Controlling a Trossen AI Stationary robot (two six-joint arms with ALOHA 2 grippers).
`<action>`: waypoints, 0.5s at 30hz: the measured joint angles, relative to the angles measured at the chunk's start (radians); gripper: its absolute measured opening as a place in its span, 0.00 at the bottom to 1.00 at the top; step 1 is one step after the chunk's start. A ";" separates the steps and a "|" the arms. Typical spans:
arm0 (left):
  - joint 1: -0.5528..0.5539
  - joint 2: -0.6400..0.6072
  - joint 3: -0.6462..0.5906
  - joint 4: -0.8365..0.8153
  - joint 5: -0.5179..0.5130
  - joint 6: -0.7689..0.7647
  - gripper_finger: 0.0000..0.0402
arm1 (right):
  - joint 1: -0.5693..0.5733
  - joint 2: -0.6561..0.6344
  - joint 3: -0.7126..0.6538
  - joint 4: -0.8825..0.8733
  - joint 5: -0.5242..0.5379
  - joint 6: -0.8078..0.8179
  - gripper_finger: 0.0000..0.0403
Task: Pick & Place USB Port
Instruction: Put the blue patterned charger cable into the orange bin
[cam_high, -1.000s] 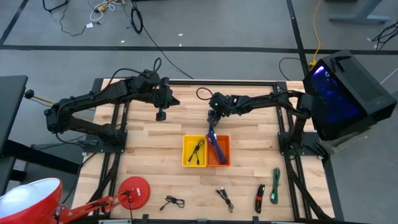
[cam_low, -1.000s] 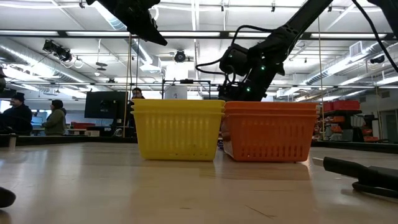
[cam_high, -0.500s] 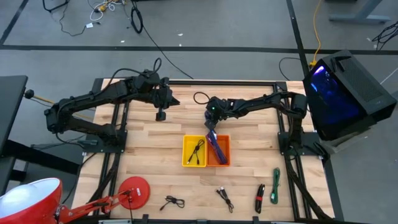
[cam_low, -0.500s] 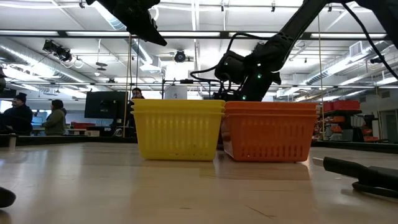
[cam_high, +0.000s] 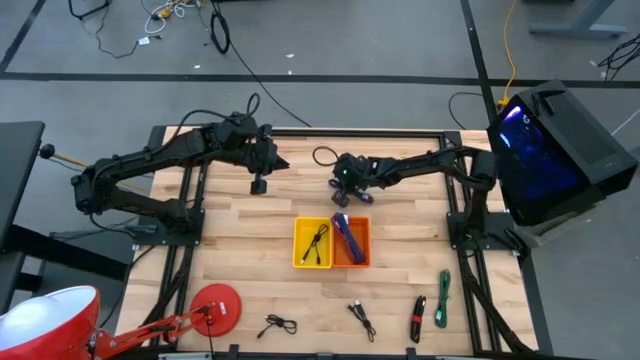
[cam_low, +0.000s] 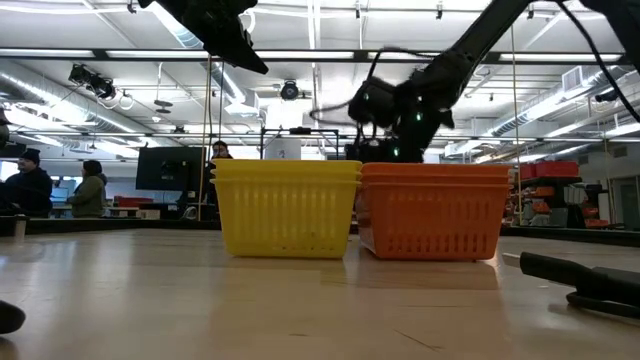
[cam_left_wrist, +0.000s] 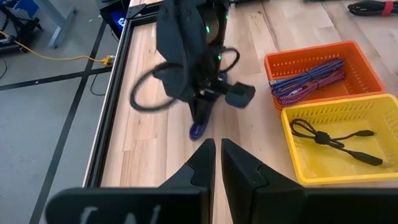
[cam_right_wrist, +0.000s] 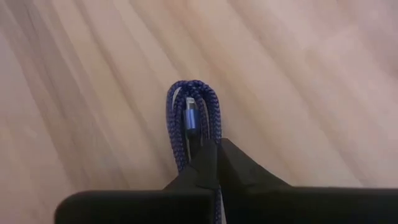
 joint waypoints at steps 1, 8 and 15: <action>0.000 0.000 0.000 0.000 0.000 0.000 0.08 | -0.001 -0.023 0.012 -0.005 0.000 -0.012 0.01; 0.000 0.000 0.000 0.001 0.024 -0.011 0.08 | -0.002 -0.199 0.086 -0.050 0.036 -0.100 0.00; -0.007 0.000 0.000 0.006 0.155 -0.029 0.08 | 0.007 -0.365 0.099 -0.036 0.044 -0.144 0.00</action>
